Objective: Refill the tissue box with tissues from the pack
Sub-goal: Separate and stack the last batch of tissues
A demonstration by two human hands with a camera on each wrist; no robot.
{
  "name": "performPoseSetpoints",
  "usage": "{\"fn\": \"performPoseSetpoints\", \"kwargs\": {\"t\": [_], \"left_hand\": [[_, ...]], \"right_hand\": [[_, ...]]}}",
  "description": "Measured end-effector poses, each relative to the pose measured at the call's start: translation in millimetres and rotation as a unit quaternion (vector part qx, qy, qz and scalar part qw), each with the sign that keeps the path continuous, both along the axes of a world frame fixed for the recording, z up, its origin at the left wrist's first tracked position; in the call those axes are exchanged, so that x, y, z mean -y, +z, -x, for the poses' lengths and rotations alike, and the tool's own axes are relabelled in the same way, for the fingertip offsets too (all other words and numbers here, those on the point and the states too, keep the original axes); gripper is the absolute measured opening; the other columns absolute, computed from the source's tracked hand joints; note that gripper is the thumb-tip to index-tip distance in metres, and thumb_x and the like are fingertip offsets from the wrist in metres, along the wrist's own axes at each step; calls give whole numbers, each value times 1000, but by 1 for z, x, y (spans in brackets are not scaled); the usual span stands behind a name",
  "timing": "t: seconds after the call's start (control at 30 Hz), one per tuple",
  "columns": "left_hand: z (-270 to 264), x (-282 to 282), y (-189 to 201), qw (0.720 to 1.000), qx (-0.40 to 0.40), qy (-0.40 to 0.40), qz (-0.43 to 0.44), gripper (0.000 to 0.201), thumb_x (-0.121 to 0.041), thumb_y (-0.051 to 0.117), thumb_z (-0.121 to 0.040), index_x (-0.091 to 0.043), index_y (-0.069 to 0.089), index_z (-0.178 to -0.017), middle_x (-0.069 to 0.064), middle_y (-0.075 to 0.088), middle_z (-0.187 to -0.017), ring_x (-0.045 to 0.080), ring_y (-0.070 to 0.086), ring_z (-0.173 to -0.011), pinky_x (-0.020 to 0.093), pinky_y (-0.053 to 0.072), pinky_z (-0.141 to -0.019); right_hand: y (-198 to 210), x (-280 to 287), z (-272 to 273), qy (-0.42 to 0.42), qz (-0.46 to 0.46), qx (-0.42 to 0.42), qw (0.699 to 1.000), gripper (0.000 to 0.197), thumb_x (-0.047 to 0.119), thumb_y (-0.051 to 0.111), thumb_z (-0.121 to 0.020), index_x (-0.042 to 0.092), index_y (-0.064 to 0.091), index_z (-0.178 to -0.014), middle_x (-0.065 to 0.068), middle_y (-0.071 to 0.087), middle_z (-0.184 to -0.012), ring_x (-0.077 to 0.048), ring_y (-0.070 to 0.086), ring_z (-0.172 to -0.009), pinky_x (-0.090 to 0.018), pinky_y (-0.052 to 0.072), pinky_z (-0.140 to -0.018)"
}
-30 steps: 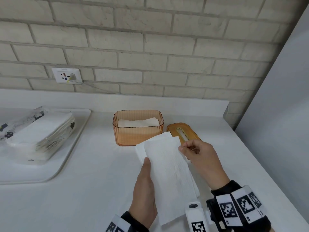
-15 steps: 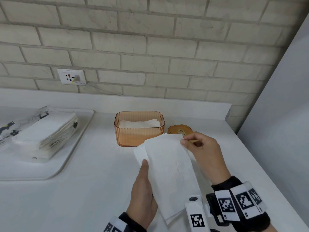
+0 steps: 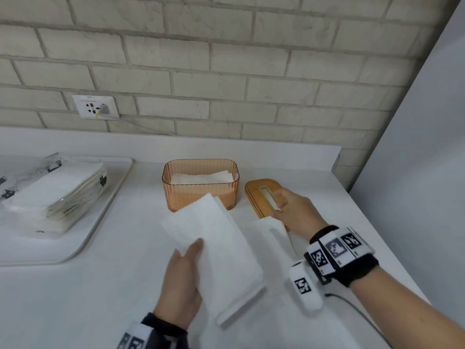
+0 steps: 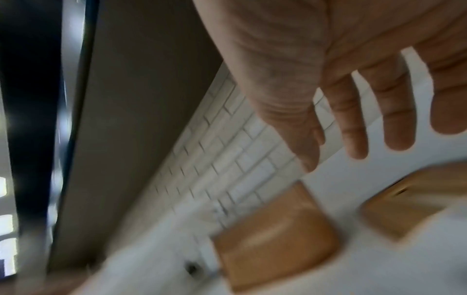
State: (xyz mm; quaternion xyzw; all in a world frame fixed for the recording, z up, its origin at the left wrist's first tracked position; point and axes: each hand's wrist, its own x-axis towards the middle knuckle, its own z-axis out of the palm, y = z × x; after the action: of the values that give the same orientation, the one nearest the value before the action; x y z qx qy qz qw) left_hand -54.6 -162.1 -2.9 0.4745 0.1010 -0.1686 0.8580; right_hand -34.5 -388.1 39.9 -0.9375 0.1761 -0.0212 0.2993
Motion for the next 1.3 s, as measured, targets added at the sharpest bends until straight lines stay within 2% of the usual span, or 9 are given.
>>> {"fn": "performPoseSetpoints", "kwargs": {"t": [0.1,0.23,0.37,0.57,0.7,0.83,0.97,1.03,1.3], "left_hand": [[-11,-26,1,999,12,51,-3,34,-11,49,-95,-6,55,-128,13,67,-117,26,64,-101,37,51,-81],[-14,-47,4,997,28,76,-2,31,-15,49,-96,-12,57,-126,2,70,-106,19,64,-100,33,50,-77],[-10,-50,0,997,24,80,-3,32,-15,48,-97,-11,57,-127,5,69,-110,18,64,-95,33,48,-77],[-6,-47,-3,998,17,52,-10,32,-16,47,-97,-11,57,-126,3,70,-104,19,65,-94,33,48,-76],[-7,-47,-4,999,17,38,-15,21,-15,47,-97,-17,60,-114,0,68,-104,15,64,-93,29,48,-74],[-6,-39,-8,1000,11,8,-11,21,-15,47,-97,-19,60,-113,-2,69,-103,13,64,-91,28,49,-72],[-5,-27,-10,999,8,-35,3,27,-15,46,-97,-18,57,-121,1,69,-108,17,64,-95,32,48,-78],[-3,-22,-10,998,9,-58,7,26,-14,46,-97,-19,59,-119,1,71,-108,19,65,-98,35,49,-81],[3,-10,-13,997,-1,-73,11,30,-14,48,-96,-20,57,-124,-1,69,-109,21,63,-102,36,48,-82]], "right_hand": [[-8,21,-4,0,168,-138,976,29,38,60,-86,16,54,-103,-5,59,-101,-22,58,-96,-28,44,-72],[-40,18,-3,6,125,-239,963,35,49,60,-83,16,50,-90,5,54,-81,-17,57,-88,-25,44,-66],[-72,14,-14,-4,80,-197,977,42,35,65,-84,7,58,-114,-8,65,-112,-25,61,-104,-32,50,-88],[-18,40,-1,-14,-193,3,981,47,25,70,-82,4,58,-122,-11,64,-121,-28,61,-109,-33,46,-95],[49,70,44,11,-471,195,860,70,44,88,-42,9,67,-98,-3,75,-92,-15,71,-81,-27,58,-68],[54,79,84,57,-492,103,863,53,41,90,-46,11,75,-86,-5,74,-86,-14,71,-74,-23,57,-64],[13,56,116,159,-238,-220,933,24,33,71,-79,14,67,-93,-3,70,-93,-10,65,-75,-21,50,-68],[-11,45,121,226,-57,-306,923,8,31,63,-87,24,60,-85,1,60,-96,-6,53,-75,-22,42,-73],[-46,25,128,307,234,-228,894,34,30,60,-87,15,57,-117,2,31,-132,-17,27,-118,-36,35,-95]]}}
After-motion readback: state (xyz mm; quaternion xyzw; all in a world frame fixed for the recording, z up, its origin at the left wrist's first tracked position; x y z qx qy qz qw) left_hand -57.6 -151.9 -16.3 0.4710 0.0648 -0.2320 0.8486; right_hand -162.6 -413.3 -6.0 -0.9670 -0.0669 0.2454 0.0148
